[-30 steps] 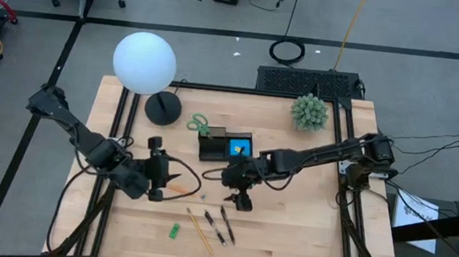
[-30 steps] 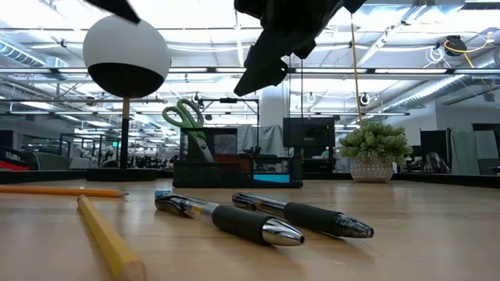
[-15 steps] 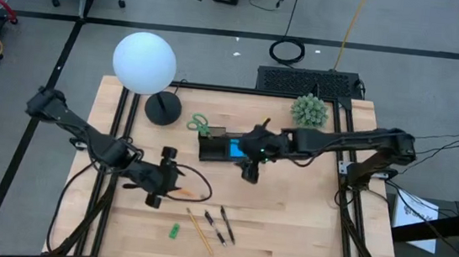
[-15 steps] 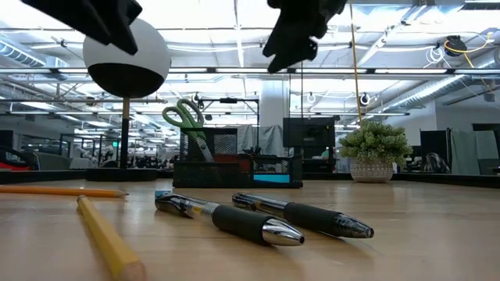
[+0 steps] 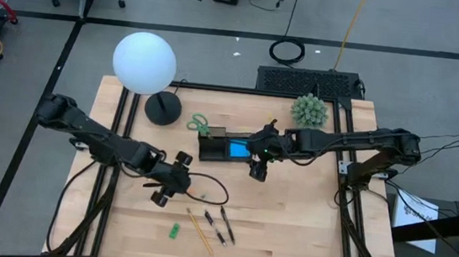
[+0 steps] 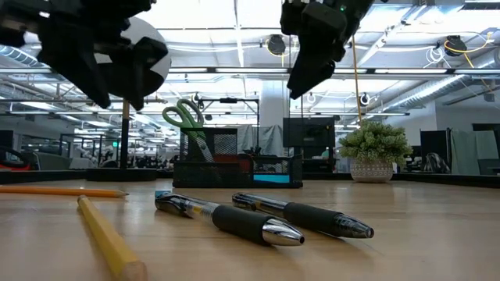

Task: Pick and place office supplies into organizer
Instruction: Put the blue binder clip into the black desk organizer

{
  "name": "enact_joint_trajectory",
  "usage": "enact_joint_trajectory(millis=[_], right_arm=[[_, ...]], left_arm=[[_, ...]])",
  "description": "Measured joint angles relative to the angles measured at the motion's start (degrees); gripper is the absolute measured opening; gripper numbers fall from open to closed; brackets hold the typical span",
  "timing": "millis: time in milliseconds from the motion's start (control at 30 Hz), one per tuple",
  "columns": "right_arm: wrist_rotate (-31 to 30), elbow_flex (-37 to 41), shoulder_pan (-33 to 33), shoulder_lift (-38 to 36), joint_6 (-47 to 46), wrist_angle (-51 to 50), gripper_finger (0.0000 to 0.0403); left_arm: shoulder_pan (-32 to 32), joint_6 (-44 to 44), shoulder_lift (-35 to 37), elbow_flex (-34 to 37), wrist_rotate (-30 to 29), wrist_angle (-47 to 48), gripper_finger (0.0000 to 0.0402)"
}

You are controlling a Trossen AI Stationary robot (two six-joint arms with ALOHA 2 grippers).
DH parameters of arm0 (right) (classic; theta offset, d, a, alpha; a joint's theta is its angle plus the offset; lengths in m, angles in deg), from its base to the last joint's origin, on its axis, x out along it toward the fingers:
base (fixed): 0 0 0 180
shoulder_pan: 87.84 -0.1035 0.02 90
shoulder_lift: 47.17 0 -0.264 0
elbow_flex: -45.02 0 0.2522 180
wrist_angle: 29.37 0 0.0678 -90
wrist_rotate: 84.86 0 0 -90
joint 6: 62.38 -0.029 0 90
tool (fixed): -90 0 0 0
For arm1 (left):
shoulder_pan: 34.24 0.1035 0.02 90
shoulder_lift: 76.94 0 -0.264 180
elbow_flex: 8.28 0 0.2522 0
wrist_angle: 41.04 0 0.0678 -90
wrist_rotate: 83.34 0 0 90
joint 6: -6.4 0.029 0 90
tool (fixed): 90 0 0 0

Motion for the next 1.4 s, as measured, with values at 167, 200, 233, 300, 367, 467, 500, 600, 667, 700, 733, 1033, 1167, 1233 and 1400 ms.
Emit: enact_joint_trajectory(millis=[167,200,233,300,367,467,500,600,667,700,733,1033,1167,1233,1400], right_arm=[[0.02,0.0,0.41,-0.02,0.51,0.95,0.0263],[0.02,0.0,0.43,-0.02,0.63,1.18,0.0263],[0.02,0.0,0.43,-0.02,0.64,1.39,0.0263],[0.02,0.0,0.43,-0.02,0.65,1.83,0.0262],[0.02,0.0,0.43,-0.02,0.65,1.82,0.0261],[0.04,0.0,0.43,-0.02,0.92,1.86,0.0261],[0.04,0.0,0.43,-0.02,1.21,1.99,0.0261],[0.04,0.0,0.43,-0.02,2.09,2.86,0.026],[0.04,0.0,0.43,-0.02,2.15,3.47,0.0258],[0.04,0.0,0.43,-0.02,2.15,3.59,0.0258],[0.04,0.0,0.43,-0.02,2.15,3.5,0.0258],[0.04,0.0,0.43,-0.02,2.18,3.37,0.0258],[0.04,0.0,0.43,-0.02,2.18,3.32,0.0256],[0.04,0.0,0.43,-0.02,2.18,3.32,0.0257],[0.04,0.0,0.41,-0.02,2.28,3.08,0.0257]], left_arm=[[0.93,5.99,-0.39,-0.03,0.31,-2.48,0.0195],[1.12,7.26,-0.39,-0.05,0.77,-3.1,0.0195],[1.32,8.67,-0.39,-0.09,1.61,-3.62,0.0195],[1.35,11.48,-0.39,-0.09,1.84,-3.74,0.0195],[1.3,14.13,-0.39,-0.09,1.85,-3.2,0.0195],[1.6,15.89,-0.89,-0.09,1.85,-2.59,0.0195],[1.78,16.48,-1.45,-0.1,1.84,-2.59,0.0195],[2.25,18.29,-3.96,-0.11,1.82,-2.51,0.0195],[2.42,19.84,-6.05,-0.11,1.81,-2.45,0.0195],[2.42,20.67,-7.3,-0.15,1.76,-2.16,0.0195],[2.42,21.82,-8.59,-0.34,1.28,-1.44,0.0195],[1.72,28.36,-17.02,-9.34,-3.75,5.75,0.0195],[1.78,31.08,-18.45,-14.23,-1.35,5.84,0.0195],[1.76,32.48,-18.82,-16.0,-0.75,5.83,0.0195],[1.78,36.05,-19.34,-16.92,3.82,5.34,0.0195]])
